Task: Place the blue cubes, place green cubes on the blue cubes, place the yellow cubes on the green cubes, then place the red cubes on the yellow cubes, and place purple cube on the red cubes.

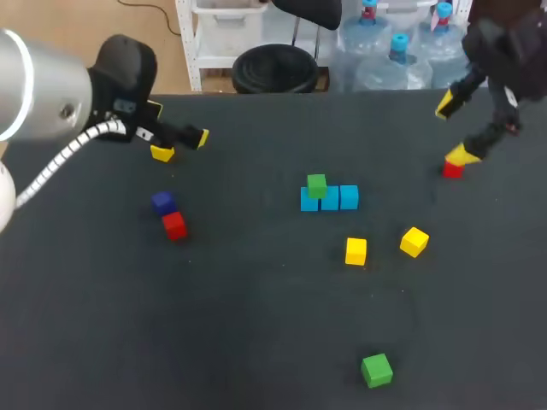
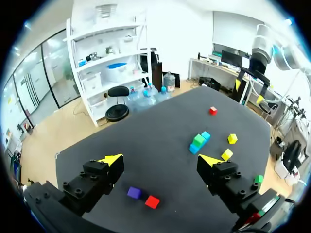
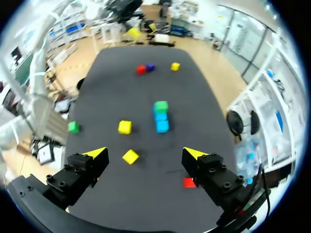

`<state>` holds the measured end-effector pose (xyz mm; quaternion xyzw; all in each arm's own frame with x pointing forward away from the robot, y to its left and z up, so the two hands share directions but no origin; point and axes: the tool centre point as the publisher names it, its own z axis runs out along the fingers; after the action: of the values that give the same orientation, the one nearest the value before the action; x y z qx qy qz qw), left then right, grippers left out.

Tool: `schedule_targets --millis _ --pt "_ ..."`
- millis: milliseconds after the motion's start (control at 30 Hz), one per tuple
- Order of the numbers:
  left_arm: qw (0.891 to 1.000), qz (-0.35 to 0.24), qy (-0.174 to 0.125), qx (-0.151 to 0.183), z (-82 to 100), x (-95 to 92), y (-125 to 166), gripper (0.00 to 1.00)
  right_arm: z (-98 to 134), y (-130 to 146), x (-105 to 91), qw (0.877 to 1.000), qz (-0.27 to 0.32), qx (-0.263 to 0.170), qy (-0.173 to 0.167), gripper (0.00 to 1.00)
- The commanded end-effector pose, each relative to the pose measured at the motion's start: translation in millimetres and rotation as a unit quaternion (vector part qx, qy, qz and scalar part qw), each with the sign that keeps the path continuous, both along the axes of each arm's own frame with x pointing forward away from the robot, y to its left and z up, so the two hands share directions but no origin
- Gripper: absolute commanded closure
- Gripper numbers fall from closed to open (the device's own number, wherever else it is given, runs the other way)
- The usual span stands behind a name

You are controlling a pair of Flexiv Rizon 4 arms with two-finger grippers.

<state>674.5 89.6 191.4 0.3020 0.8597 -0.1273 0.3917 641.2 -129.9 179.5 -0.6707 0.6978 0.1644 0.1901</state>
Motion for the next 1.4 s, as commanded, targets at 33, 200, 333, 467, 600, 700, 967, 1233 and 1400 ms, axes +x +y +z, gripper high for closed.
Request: schedule_targets --millis 33,200,333,467,600,700,967,1233,1400 --pt "1.0 0.005 -0.021 -0.012 -3.9 -0.3 -1.1 0.0 -3.7 7.6 -4.8 1.0 0.021 0.001 0.023 0.0" --pt "1.0 0.005 -0.021 -0.012 -3.9 -0.3 -1.1 0.0 -11.9 20.3 -16.6 0.999 0.032 0.002 0.034 0.0" --pt "1.0 0.005 -0.021 -0.012 -3.9 -0.3 -1.1 0.0 -12.4 20.7 -16.5 0.999 0.02 0.008 0.043 0.0" --pt "1.0 0.005 -0.021 -0.012 -3.9 -0.3 -1.1 0.0 -12.4 20.7 -16.5 0.999 0.02 0.008 0.043 0.0" --pt "1.0 0.005 -0.021 -0.012 -3.9 -0.3 -1.1 0.0 -12.4 20.7 -16.5 0.999 0.02 0.008 0.043 0.0" --pt "1.0 0.005 -0.021 -0.012 -3.9 -0.3 -1.1 0.0 -12.4 20.7 -16.5 0.999 0.02 0.008 0.043 0.0" --pt "1.0 0.005 -0.021 -0.012 -3.9 -0.3 -1.1 0.0 -50.3 94.9 -45.8 0.987 0.111 -0.099 0.066 0.0" --pt "1.0 0.005 -0.021 -0.012 -3.9 -0.3 -1.1 0.0 -100.7 67.0 -107.5 0.981 0.072 -0.141 0.11 0.0" --pt "1.0 0.005 -0.021 -0.012 -3.9 -0.3 -1.1 0.0 -109.7 53.5 -142.7 0.978 0.071 -0.146 0.133 0.0"
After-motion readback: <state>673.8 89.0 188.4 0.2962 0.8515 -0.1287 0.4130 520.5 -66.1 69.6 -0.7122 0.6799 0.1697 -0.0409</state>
